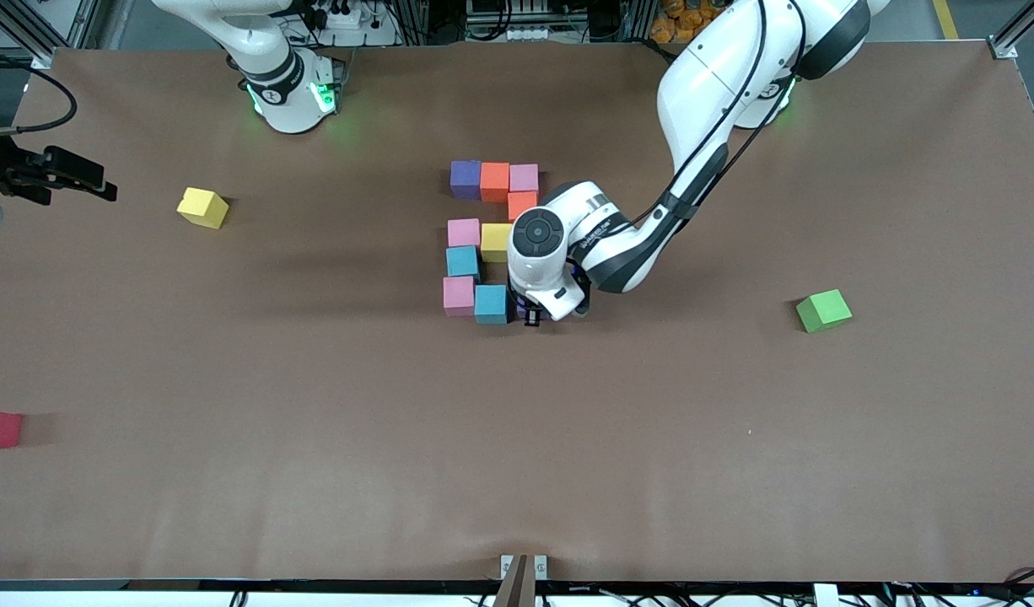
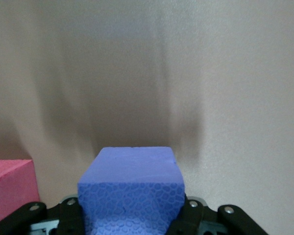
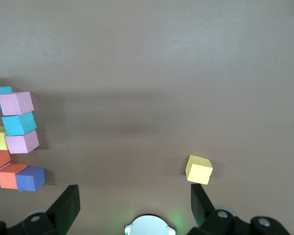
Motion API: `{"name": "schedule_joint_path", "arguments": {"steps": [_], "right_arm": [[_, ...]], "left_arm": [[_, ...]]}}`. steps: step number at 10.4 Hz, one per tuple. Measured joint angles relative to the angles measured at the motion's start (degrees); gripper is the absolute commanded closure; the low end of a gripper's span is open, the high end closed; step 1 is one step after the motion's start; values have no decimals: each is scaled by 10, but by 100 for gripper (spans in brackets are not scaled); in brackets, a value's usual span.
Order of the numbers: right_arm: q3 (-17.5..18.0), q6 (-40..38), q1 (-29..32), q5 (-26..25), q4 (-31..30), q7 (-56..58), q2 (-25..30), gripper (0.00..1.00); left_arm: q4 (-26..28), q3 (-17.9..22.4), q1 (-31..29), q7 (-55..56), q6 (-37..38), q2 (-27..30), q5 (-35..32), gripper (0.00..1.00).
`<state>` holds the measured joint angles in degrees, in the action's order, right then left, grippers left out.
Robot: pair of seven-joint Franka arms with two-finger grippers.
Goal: Form number 2 with 11 blocks
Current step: 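Lower the purple block beside the cyan block with the left gripper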
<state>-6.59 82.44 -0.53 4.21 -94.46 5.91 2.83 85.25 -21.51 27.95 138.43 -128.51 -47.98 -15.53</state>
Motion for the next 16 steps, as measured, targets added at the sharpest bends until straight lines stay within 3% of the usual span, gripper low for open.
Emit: {"name": "schedule_joint_path", "arguments": {"steps": [16], "right_arm": [[0,1,0,1,-7,0,0,0]], "left_arm": [[2,10,9,1,-30,0,-6,100]]}}
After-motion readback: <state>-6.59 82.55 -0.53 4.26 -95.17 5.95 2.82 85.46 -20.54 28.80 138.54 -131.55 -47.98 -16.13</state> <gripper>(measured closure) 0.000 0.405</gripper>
